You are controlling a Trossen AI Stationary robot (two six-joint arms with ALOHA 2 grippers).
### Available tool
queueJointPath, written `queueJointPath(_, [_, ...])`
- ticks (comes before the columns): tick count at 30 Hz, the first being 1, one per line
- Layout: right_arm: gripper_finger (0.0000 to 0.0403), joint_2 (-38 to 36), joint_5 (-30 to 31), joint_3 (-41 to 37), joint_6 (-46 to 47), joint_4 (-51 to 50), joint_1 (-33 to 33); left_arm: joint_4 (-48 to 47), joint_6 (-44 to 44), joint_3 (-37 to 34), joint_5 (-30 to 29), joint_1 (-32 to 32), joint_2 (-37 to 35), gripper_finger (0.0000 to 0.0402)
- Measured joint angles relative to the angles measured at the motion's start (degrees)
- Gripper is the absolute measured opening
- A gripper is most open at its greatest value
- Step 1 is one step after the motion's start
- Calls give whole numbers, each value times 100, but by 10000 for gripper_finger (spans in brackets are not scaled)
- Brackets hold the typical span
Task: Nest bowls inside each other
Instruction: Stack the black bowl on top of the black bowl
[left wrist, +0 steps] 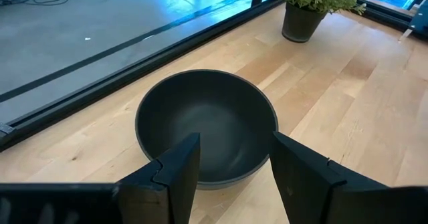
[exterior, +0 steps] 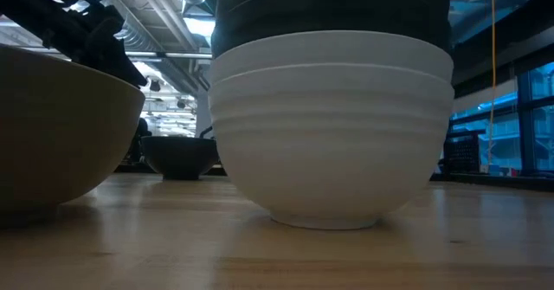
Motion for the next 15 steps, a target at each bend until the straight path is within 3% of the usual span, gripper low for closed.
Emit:
queueJointPath(9, [131, -811, 918, -632, 584, -760, -251, 2, 0, 1, 2, 0, 2, 174])
queueJointPath(15, [131, -2163, 1002, -2521, 1153, 84, -381, 4, 0, 0, 2, 0, 0, 174])
